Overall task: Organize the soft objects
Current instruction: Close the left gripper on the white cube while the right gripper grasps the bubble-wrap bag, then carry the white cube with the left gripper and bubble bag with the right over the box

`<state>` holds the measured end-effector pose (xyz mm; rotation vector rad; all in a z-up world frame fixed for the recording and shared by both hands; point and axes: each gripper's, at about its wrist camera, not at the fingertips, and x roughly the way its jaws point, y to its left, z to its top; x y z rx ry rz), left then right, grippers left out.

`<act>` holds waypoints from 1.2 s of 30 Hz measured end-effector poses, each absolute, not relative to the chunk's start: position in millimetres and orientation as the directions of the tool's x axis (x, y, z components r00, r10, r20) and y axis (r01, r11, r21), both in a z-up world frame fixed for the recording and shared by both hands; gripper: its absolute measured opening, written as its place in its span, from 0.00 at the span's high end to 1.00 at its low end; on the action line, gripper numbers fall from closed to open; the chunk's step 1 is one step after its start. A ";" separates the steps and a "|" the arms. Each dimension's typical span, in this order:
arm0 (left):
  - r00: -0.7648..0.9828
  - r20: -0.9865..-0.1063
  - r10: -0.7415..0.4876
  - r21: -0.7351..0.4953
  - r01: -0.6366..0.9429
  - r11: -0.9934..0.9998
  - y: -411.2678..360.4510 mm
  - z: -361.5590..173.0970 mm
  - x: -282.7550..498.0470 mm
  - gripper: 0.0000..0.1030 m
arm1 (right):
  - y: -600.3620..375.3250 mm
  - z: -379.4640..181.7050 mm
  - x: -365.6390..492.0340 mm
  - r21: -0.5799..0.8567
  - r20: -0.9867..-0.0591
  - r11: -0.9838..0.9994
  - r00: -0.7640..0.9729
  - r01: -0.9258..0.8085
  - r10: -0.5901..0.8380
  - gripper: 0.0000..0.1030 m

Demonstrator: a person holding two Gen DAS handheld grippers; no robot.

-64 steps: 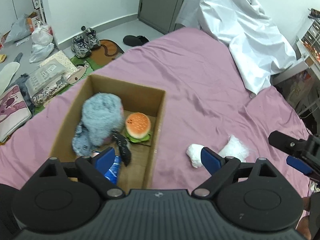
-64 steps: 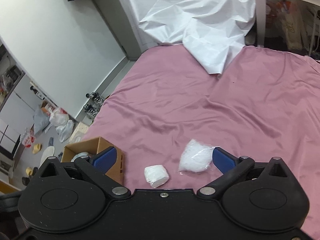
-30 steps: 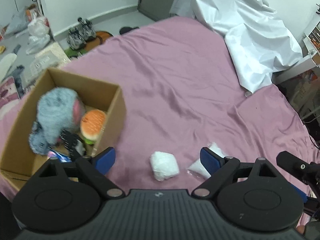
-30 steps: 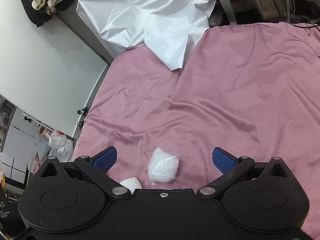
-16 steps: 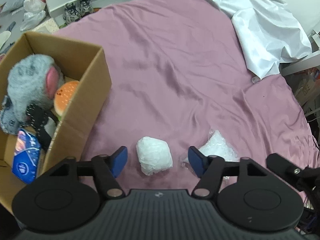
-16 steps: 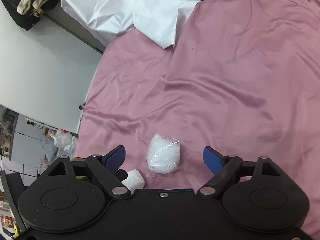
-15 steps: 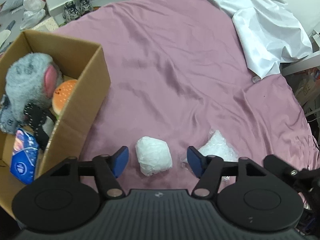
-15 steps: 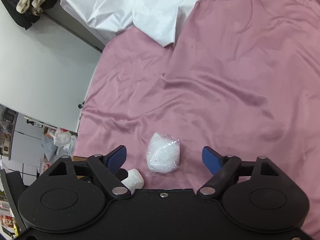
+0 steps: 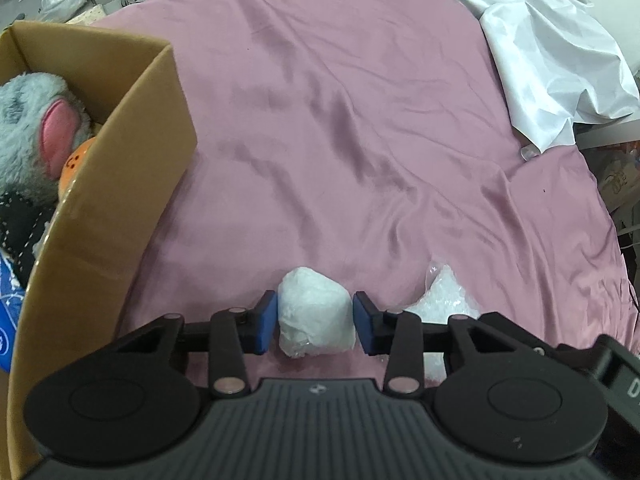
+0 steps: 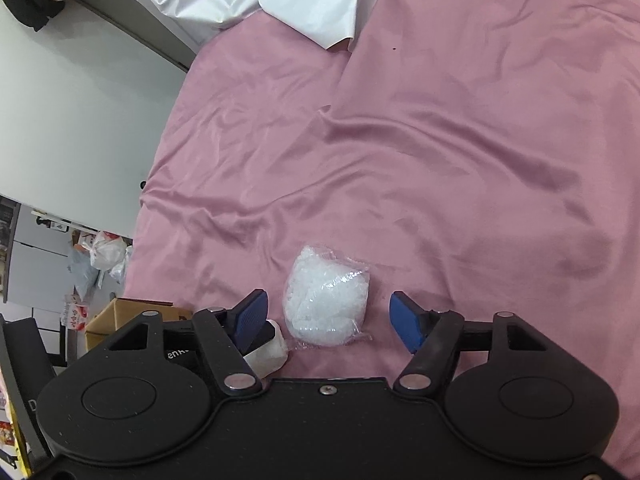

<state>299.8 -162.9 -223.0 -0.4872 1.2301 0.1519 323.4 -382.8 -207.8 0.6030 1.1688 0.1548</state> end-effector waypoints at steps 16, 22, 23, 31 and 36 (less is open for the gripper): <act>0.316 -0.936 -0.156 -0.272 -0.365 0.891 -160.7 -224.9 308.1 0.62 | -368.0 -220.2 335.0 0.481 -0.840 0.858 0.375 0.179 0.393 0.62; 0.335 -0.931 -0.145 -0.266 -0.350 0.898 -160.5 -215.9 300.6 0.62 | -367.7 -205.7 329.1 0.470 -0.825 0.872 0.420 0.138 0.378 0.72; 0.342 -0.929 -0.143 -0.265 -0.344 0.901 -160.5 -213.0 298.8 0.62 | -368.8 -203.3 328.3 0.474 -0.821 0.870 0.426 0.137 0.380 0.72; 0.391 -0.912 -0.126 -0.269 -0.335 0.903 -156.3 -188.5 284.6 0.62 | -374.5 -180.4 317.5 0.476 -0.789 0.873 0.489 0.106 0.371 0.73; 0.423 -0.900 -0.109 -0.264 -0.329 0.907 -153.1 -172.4 271.0 0.62 | -378.1 -167.1 308.9 0.484 -0.765 0.871 0.525 0.084 0.374 0.73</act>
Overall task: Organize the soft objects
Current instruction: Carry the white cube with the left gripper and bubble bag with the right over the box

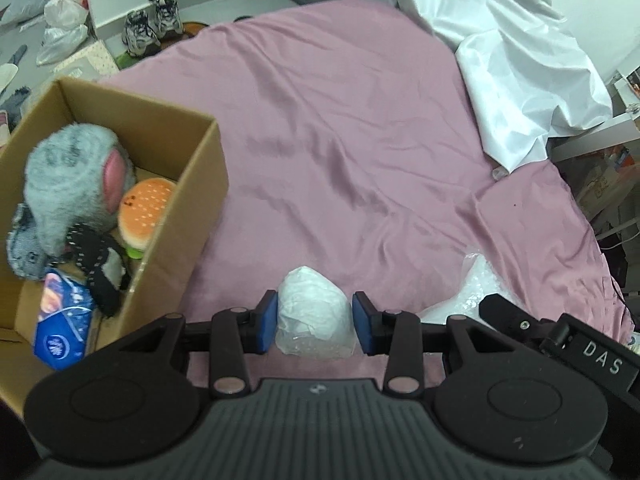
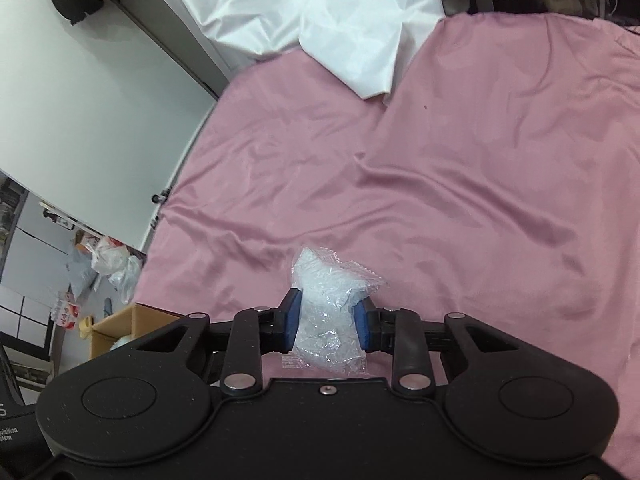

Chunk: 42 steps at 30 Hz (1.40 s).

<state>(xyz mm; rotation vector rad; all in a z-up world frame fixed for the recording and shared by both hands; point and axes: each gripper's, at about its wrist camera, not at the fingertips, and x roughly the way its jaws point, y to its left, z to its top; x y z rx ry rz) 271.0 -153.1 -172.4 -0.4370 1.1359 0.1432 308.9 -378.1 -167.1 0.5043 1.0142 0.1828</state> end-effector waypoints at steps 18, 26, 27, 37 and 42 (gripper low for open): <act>0.532 -0.847 -0.019 -0.235 -0.341 0.910 -133.6 -115.9 228.0 0.62 | -371.5 -116.7 279.3 0.471 -0.674 0.881 0.624 -0.048 0.395 0.73; 0.565 -0.825 0.025 -0.238 -0.388 0.891 -100.1 -95.2 207.7 0.62 | -362.9 -97.8 267.3 0.455 -0.644 0.885 0.649 -0.103 0.407 0.73; 0.566 -0.824 0.035 -0.231 -0.391 0.891 -96.8 -93.5 205.1 0.62 | -360.1 -94.1 265.9 0.442 -0.641 0.890 0.654 -0.114 0.402 0.73; 0.555 -0.827 0.087 -0.201 -0.437 0.877 -57.3 -87.2 188.6 0.62 | -325.6 -72.9 252.8 0.422 -0.601 0.872 0.644 -0.247 0.474 0.73; 0.539 -0.837 0.095 -0.199 -0.461 0.865 -37.3 -90.2 184.1 0.62 | -309.5 -70.6 253.0 0.436 -0.587 0.851 0.624 -0.292 0.515 0.73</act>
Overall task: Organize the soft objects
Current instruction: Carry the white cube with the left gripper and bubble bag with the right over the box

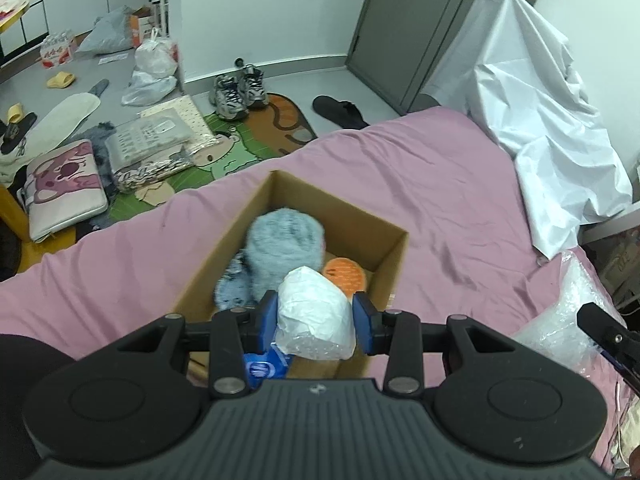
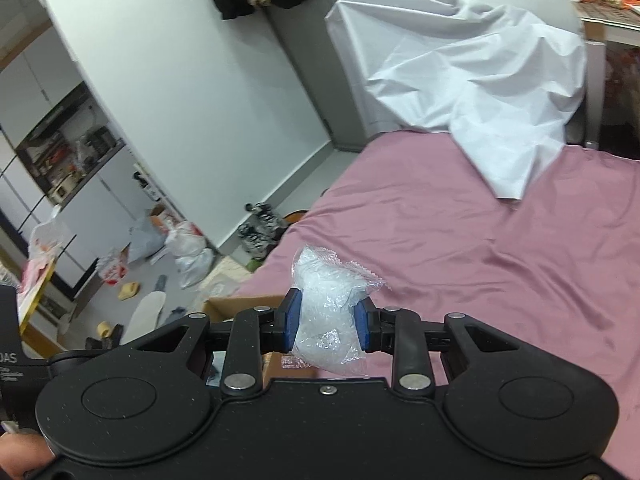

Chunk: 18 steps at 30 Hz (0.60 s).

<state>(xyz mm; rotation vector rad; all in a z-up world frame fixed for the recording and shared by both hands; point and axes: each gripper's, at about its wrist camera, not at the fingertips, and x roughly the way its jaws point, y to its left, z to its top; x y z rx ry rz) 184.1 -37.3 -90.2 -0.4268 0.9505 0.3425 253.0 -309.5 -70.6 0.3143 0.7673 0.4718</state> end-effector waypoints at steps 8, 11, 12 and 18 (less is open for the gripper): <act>0.506 -0.858 0.085 -0.205 -0.490 0.847 -4.5 -98.8 180.2 0.62 | -283.1 -75.2 252.3 0.423 -0.607 0.847 0.593 -0.322 0.529 0.73; 0.499 -0.864 0.073 -0.216 -0.496 0.841 4.6 -104.2 179.5 0.62 | -272.5 -75.7 249.6 0.414 -0.614 0.846 0.583 -0.336 0.532 0.73; 0.497 -0.865 0.066 -0.220 -0.495 0.840 7.5 -106.2 179.2 0.62 | -268.6 -75.5 247.9 0.415 -0.612 0.842 0.579 -0.344 0.538 0.73; 0.458 -0.889 0.026 -0.228 -0.490 0.841 20.9 -119.2 179.3 0.60 | -239.6 -76.2 239.7 0.397 -0.621 0.827 0.547 -0.398 0.561 0.73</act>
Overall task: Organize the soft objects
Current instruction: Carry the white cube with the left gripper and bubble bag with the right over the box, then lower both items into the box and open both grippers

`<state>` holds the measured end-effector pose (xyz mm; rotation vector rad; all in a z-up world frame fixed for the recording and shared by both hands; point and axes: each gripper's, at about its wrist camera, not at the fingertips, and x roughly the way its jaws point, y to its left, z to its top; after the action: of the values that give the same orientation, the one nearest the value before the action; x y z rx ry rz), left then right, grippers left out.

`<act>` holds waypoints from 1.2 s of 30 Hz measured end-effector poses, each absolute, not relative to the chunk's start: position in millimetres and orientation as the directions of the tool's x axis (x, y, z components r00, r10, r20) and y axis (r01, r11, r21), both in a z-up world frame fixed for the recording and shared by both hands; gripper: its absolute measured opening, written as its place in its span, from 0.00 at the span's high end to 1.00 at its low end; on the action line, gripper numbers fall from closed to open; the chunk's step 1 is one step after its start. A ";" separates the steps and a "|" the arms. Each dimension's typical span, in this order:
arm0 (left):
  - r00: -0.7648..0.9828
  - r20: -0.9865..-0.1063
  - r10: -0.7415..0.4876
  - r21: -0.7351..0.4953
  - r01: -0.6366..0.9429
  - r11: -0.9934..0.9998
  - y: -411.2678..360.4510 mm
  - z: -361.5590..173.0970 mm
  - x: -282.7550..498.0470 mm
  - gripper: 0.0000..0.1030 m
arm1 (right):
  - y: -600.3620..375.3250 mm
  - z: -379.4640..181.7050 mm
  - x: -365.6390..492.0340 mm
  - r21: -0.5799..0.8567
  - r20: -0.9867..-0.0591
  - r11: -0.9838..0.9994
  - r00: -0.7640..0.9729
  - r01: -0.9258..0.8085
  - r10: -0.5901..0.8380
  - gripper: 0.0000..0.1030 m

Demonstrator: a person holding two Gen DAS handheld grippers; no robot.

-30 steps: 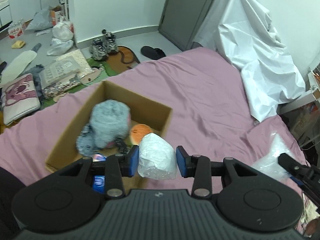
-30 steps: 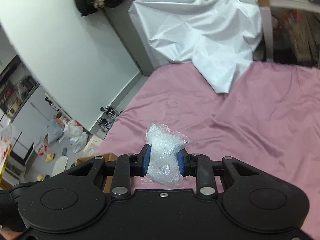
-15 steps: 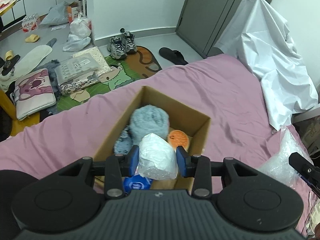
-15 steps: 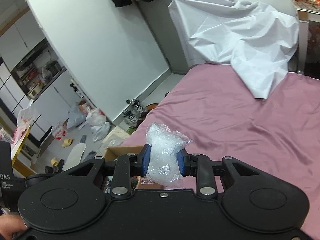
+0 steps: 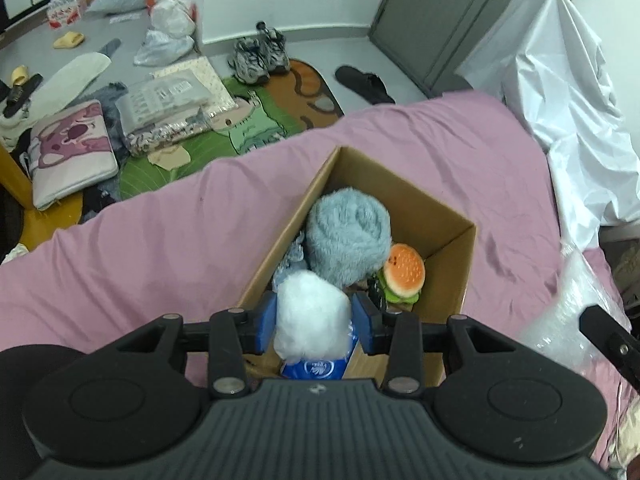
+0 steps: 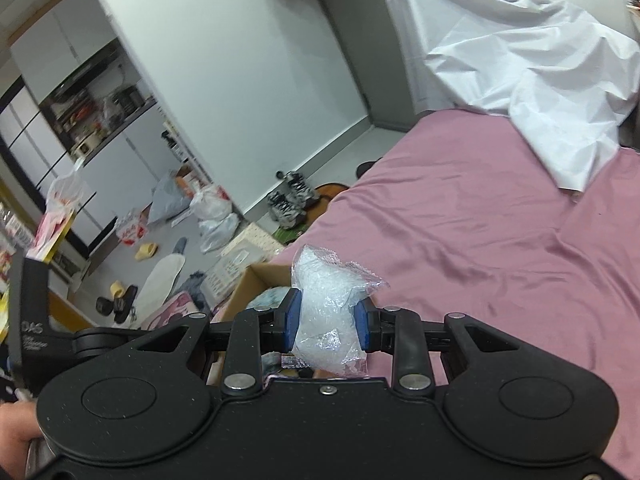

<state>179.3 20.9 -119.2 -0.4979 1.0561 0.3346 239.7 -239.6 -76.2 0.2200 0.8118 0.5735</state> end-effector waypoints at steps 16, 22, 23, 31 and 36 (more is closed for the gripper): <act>0.427 -0.903 0.055 -0.183 -0.497 0.848 56.2 -110.9 174.0 0.37 | -183.3 -90.0 233.2 0.363 -0.686 0.789 0.430 -0.496 0.586 0.67; 0.446 -0.893 0.066 -0.175 -0.479 0.860 56.8 -102.8 167.1 0.24 | -186.5 -83.9 224.9 0.387 -0.673 0.770 0.416 -0.507 0.612 0.43; 0.448 -0.891 0.076 -0.167 -0.478 0.862 56.3 -100.8 166.1 0.23 | -187.6 -83.3 225.2 0.391 -0.672 0.774 0.420 -0.498 0.610 0.42; 0.472 -0.878 0.081 -0.145 -0.422 0.895 42.4 -83.0 158.0 0.12 | -206.2 -89.7 227.9 0.404 -0.683 0.809 0.447 -0.427 0.577 0.37; 0.472 -0.879 0.075 -0.130 -0.386 0.913 27.5 -76.3 154.3 0.11 | -226.1 -89.4 211.7 0.417 -0.674 0.807 0.454 -0.418 0.583 0.32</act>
<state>154.3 27.5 -76.3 -0.3314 1.0461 0.2881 211.7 -226.1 -89.4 0.2019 0.9089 0.6224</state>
